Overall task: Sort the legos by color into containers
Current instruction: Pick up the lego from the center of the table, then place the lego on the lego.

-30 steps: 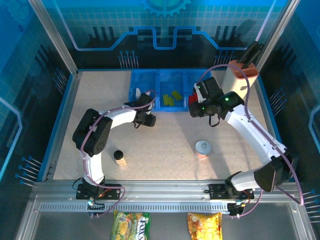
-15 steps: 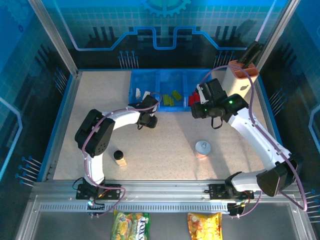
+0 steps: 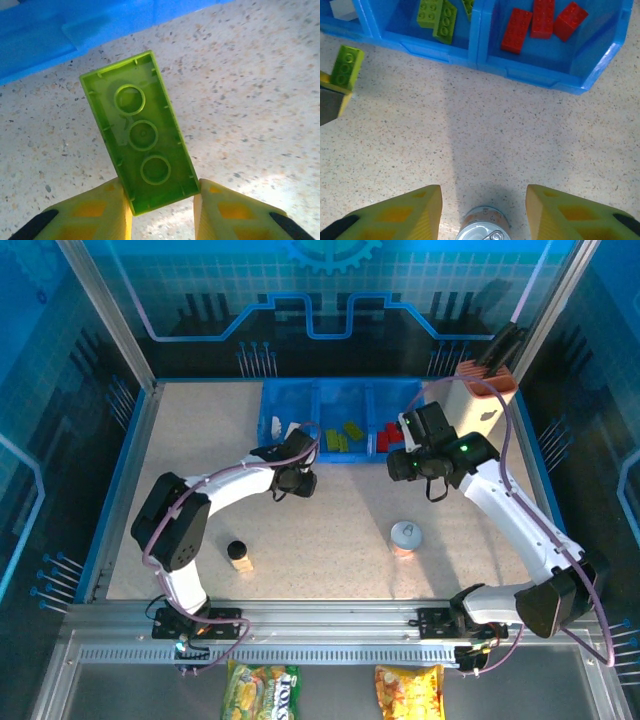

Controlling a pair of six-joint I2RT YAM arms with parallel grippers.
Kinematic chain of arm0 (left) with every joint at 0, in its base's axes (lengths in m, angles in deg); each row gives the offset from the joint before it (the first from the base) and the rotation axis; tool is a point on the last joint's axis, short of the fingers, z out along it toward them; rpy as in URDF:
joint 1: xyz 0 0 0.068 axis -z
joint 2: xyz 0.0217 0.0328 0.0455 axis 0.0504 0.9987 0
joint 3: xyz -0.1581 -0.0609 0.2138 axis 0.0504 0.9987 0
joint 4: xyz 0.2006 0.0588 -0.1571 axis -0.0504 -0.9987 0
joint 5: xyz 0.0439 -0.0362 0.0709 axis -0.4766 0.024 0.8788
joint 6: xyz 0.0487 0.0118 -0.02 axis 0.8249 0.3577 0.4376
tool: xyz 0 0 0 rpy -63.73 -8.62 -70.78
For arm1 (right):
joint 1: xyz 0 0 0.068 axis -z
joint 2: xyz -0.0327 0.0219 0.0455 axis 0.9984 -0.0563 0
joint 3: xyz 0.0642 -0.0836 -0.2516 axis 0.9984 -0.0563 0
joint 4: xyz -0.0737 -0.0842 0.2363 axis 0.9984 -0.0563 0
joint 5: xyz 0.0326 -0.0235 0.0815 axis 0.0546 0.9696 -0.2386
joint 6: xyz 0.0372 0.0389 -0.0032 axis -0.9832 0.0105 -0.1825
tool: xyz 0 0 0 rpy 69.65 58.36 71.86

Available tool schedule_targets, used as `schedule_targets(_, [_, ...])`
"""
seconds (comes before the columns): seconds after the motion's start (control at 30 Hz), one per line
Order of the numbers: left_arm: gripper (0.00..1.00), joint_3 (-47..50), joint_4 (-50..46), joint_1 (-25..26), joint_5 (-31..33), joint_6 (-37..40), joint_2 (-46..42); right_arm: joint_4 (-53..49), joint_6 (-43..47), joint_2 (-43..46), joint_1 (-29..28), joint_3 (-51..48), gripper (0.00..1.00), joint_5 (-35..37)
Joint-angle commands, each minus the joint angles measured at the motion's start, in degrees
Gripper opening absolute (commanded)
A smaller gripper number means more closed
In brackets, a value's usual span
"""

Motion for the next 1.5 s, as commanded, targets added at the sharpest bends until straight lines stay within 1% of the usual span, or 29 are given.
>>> schedule_targets(0.0, [0.33, 0.0, -2.5, 1.1, -2.3, -3.8, -2.8, 0.5, 0.1, 1.4, 1.9, -1.1, 0.48, -1.2])
schedule_targets(0.1, [0.33, -1.7, -3.0, 1.8, -3.1, -5.9, -3.3, 0.7, 0.5, 1.6, 2.9, -1.5, 0.48, -1.9])
schedule_targets(0.27, [0.32, -7.3, -4.6, 3.2, -3.6, -8.6, -2.1, 0.8, 1.0, 2.3, 4.7, -2.1, 0.48, -2.8])
schedule_targets(0.53, [0.32, -17.8, -4.3, 4.2, -0.4, -11.9, 2.2, 0.4, 1.6, 4.2, 6.7, -3.0, 0.48, -3.6])
schedule_targets(0.73, [0.32, -28.0, -3.7, 4.2, 4.1, -11.7, 10.0, 0.4, 1.7, 5.6, 8.1, -3.7, 0.48, -4.6])
schedule_targets(1.07, [0.32, -45.1, -3.5, 3.6, 14.7, -9.3, 25.5, 0.4, 1.4, 6.2, 8.6, -4.3, 0.48, -5.5])
schedule_targets(1.37, [0.33, -58.0, -3.9, 1.4, 19.1, -7.9, 37.2, -0.3, 1.4, 7.0, 8.7, -4.9, 0.48, -5.2])
schedule_targets(1.47, [0.33, -61.0, -3.7, 0.4, 19.0, -8.1, 40.1, -0.5, 1.4, 7.1, 8.7, -5.1, 0.48, -5.3])
